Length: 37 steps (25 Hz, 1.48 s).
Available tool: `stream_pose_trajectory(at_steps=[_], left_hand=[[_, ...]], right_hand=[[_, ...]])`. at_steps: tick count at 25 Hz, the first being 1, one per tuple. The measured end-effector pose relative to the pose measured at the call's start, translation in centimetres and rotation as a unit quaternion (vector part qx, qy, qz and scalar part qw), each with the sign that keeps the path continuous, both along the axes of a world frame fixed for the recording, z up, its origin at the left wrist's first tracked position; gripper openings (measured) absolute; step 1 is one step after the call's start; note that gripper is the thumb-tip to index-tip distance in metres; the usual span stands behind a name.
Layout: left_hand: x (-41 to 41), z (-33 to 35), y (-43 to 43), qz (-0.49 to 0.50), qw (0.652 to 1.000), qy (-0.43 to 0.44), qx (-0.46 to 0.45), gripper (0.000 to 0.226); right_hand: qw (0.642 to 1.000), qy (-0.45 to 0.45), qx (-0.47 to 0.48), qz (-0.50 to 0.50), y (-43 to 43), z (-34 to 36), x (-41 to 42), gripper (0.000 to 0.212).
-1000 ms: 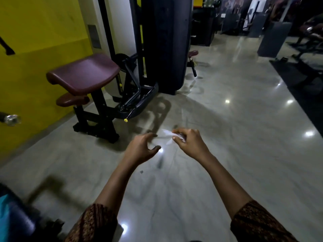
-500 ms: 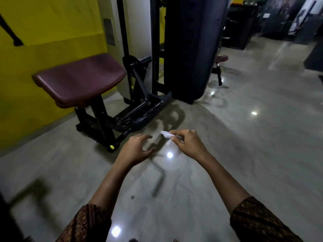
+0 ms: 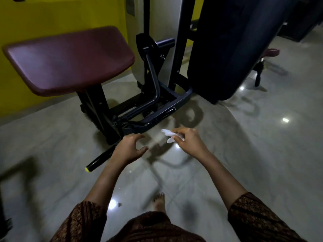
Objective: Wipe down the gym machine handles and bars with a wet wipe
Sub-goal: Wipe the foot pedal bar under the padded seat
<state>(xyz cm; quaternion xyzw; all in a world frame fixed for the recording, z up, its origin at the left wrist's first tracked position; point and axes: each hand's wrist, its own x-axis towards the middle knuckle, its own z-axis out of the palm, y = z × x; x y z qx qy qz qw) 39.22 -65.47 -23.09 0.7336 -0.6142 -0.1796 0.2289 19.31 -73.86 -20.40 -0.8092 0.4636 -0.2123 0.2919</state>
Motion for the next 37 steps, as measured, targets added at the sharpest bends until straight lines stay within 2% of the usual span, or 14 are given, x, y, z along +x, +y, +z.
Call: stream_pose_trajectory(at_steps=[7,11,14,18,20,22,24,25,27,29,30,32,35,37], left_hand=[[3.8,-2.9,-10.7,0.061,0.996,0.014,0.056,0.044],[4.3,-5.5,-14.1,0.102,0.989,0.027,0.105,0.044],[4.2,-7.0,-16.5,0.159,0.979,0.049,0.118,0.042],[3.3,-9.3,-19.7,0.220,0.963,0.077,0.135,0.041],[3.0,-10.5,-20.7,0.246,0.953,0.076,0.156,0.046],[2.9,-11.6,-21.4,0.259,0.947,0.065,0.177,0.055],[2.6,-12.9,-22.2,0.247,0.949,0.055,0.187,0.062],[2.4,-13.6,-22.6,0.232,0.953,0.055,0.189,0.063],[1.8,-14.5,-23.0,0.208,0.952,0.071,0.212,0.063],[1.3,-15.0,-23.2,0.186,0.950,0.082,0.236,0.058],[1.3,-15.3,-23.3,0.180,0.951,0.086,0.235,0.055],[1.4,-15.5,-23.2,0.187,0.953,0.102,0.217,0.052],[1.3,-15.7,-22.9,0.197,0.952,0.122,0.199,0.050],[1.1,-15.8,-22.9,0.204,0.953,0.128,0.183,0.049]], right_hand=[[0.999,0.010,0.025,0.046,-12.9,-4.0,2.0,0.023],[0.991,0.034,0.027,0.125,-18.7,-7.2,3.3,0.026],[0.983,0.059,-0.036,0.169,-22.5,-8.9,5.4,0.027],[0.929,0.100,-0.137,0.329,-26.1,-10.9,9.0,0.032],[0.898,0.147,-0.122,0.395,-26.8,-12.5,10.7,0.041],[0.862,0.180,-0.098,0.464,-27.4,-14.7,12.0,0.038],[0.820,0.211,-0.062,0.528,-28.1,-16.6,12.1,0.041],[0.812,0.216,-0.055,0.539,-28.6,-17.2,11.9,0.043],[0.808,0.227,-0.046,0.541,-30.3,-17.9,10.5,0.044],[0.823,0.229,-0.051,0.518,-32.6,-17.6,8.5,0.051],[0.835,0.236,-0.047,0.495,-34.1,-17.5,7.5,0.052],[0.837,0.276,-0.035,0.471,-36.0,-17.3,6.1,0.049],[0.840,0.254,-0.063,0.475,-34.5,-17.5,7.3,0.043],[0.829,0.237,-0.063,0.503,-32.0,-17.3,10.0,0.040]])
